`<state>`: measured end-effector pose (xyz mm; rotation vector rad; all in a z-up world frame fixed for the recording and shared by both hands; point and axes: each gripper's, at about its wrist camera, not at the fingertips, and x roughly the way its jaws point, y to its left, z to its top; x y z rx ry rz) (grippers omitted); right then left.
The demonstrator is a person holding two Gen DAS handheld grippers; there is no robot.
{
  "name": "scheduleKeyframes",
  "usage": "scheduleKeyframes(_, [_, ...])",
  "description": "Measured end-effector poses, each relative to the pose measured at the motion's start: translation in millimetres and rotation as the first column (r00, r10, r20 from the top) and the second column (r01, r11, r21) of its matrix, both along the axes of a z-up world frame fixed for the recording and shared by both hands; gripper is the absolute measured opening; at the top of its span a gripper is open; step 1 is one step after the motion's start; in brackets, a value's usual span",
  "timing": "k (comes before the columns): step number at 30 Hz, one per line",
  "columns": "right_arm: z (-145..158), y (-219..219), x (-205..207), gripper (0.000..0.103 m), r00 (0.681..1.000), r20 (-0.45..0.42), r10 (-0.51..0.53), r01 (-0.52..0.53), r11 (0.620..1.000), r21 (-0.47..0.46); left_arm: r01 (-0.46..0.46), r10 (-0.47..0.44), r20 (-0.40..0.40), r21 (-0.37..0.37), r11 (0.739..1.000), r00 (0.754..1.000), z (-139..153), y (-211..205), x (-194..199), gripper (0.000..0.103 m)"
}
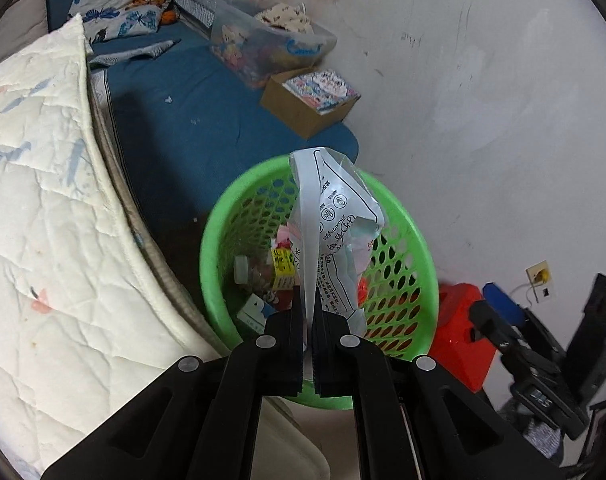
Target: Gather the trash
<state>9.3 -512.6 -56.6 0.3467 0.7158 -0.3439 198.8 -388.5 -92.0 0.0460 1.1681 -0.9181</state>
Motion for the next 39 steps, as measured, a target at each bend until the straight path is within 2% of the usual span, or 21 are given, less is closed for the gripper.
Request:
scheduleKeyframes(7, [1, -1, -2, 0.071, 1.000, 0.007, -0.010, 0.010, 1.000, 0.007, 0.002, -0.002, -0.003, 0.021, 1.000, 1.000, -11, -6, -2, 0.008])
scheduleKeyframes(9, [1, -1, -4, 0.071, 1.000, 0.008, -0.011, 0.011, 1.000, 0.011, -0.002, 0.002, -0.007, 0.021, 1.000, 1.000, -12, -6, -3, 0.023])
scheduleKeyframes(11, [0, 0, -5, 0.072, 1.000, 0.011, -0.018, 0.017, 1.000, 0.010, -0.005, 0.005, -0.008, 0.010, 1.000, 1.000, -12, -5, -3, 0.033])
scheduleKeyframes(16, [0, 4, -7, 0.076, 1.000, 0.018, -0.023, 0.023, 1.000, 0.013, -0.005, 0.005, 0.024, 0.015, 1.000, 1.000, -7, 2, -7, 0.041])
scheduleKeyframes(17, [0, 5, -7, 0.076, 1.000, 0.021, -0.020, 0.019, 1.000, 0.017, -0.012, 0.011, 0.035, 0.009, 1.000, 0.999, -3, 5, -7, 0.046])
scheduleKeyframes(19, [0, 9, -7, 0.077, 1.000, 0.022, -0.013, 0.012, 1.000, 0.029, -0.026, 0.027, 0.058, -0.008, 1.000, 0.998, 6, 15, -8, 0.051])
scheduleKeyframes(26, [5, 33, -6, 0.082, 0.999, 0.041, 0.024, -0.025, 0.999, 0.034, -0.064, 0.068, 0.153, -0.030, 0.998, 0.986, 30, 51, -16, 0.057])
scheduleKeyframes(27, [6, 38, -5, 0.083, 0.999, 0.038, 0.023, -0.024, 0.999, 0.025, -0.067, 0.072, 0.162, -0.035, 0.997, 0.984, 33, 56, -17, 0.062])
scheduleKeyframes(31, [10, 56, -1, 0.085, 0.998, 0.039, 0.055, -0.055, 0.998, 0.019, -0.094, 0.101, 0.213, -0.043, 0.995, 0.972, 42, 79, -22, 0.066])
scheduleKeyframes(35, [14, 79, 5, 0.089, 0.994, 0.034, 0.100, -0.100, 0.995, -0.006, -0.122, 0.127, 0.264, -0.037, 0.992, 0.956, 49, 105, -27, 0.075])
scheduleKeyframes(39, [15, 107, 13, 0.089, 0.989, 0.015, 0.147, -0.147, 0.988, -0.042, -0.163, 0.168, 0.295, -0.041, 0.986, 0.941, 54, 135, -27, 0.084])
